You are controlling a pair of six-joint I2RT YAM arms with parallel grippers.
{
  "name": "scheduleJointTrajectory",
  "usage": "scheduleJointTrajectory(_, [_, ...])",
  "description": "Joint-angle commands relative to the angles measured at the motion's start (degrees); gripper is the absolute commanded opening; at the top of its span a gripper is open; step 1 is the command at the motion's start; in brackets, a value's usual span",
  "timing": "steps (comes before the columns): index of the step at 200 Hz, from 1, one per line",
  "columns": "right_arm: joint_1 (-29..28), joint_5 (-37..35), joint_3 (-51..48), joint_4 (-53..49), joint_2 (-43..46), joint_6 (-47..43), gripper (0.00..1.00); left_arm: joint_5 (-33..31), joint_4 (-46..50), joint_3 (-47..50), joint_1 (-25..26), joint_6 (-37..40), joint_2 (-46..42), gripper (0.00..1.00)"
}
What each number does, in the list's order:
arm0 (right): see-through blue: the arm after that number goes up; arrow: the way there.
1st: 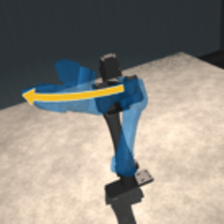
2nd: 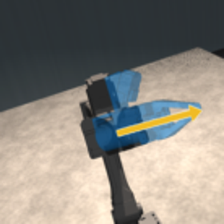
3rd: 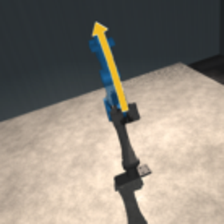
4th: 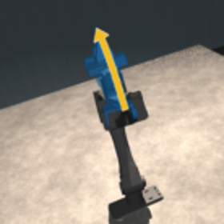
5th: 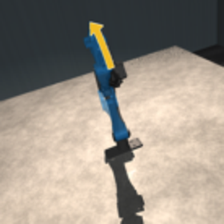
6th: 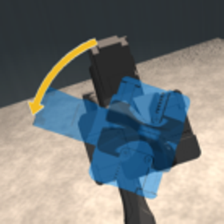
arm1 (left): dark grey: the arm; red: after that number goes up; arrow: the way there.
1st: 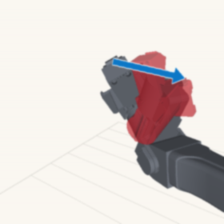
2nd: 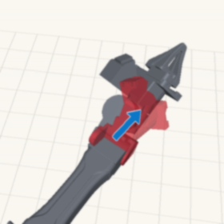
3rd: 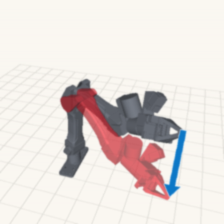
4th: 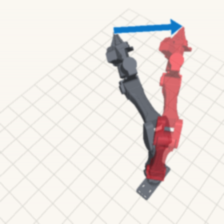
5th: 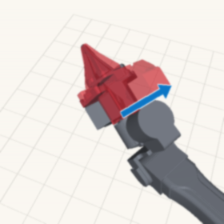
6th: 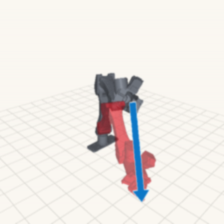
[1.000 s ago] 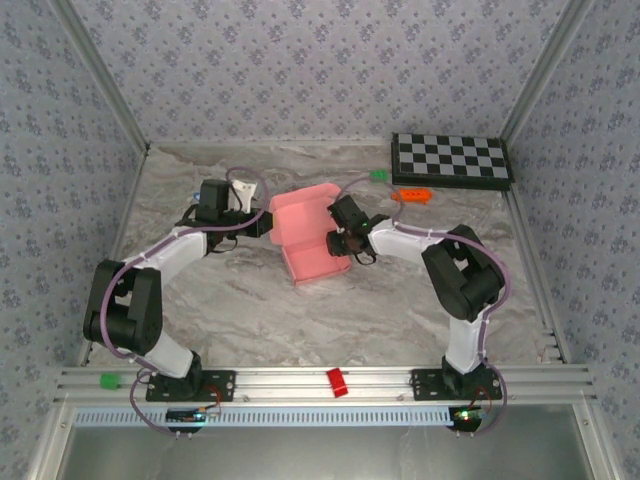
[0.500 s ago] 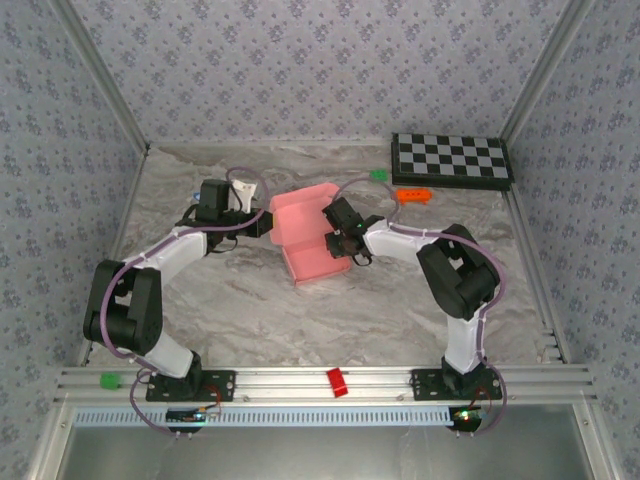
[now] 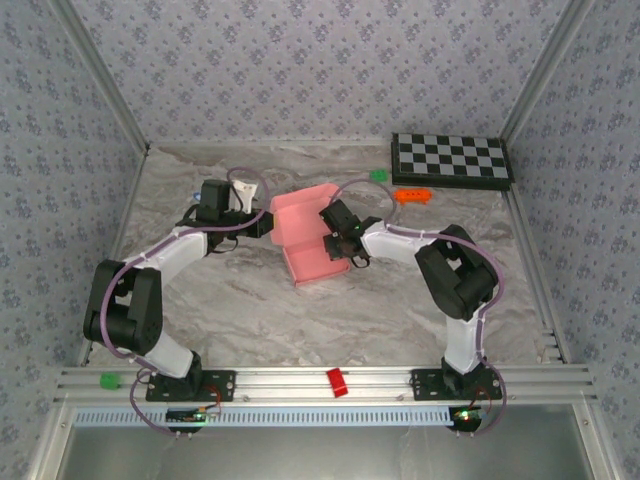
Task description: Fold the paper box
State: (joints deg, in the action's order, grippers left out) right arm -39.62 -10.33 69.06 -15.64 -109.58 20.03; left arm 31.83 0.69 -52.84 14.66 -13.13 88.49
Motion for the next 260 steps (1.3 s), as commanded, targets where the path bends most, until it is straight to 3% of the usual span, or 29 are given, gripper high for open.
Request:
scheduleJointTrajectory(1, [-0.41, -3.98, 0.16, -4.89, -1.95, -0.7, 0.15, -0.02, 0.92, -1.04, 0.11, -0.23, -1.07, 0.0])
scheduleJointTrajectory(206, [-3.45, -14.06, 4.61, -15.57, -7.8, 0.97, 0.11, -0.37, 1.33, -1.57, 0.11, -0.08, -0.66, 0.0])
scheduleJointTrajectory(260, [-3.63, -13.7, 5.64, -15.84, -5.72, 2.18, 0.16, 0.11, 1.16, -1.56, 0.11, -0.01, -0.47, 0.0])
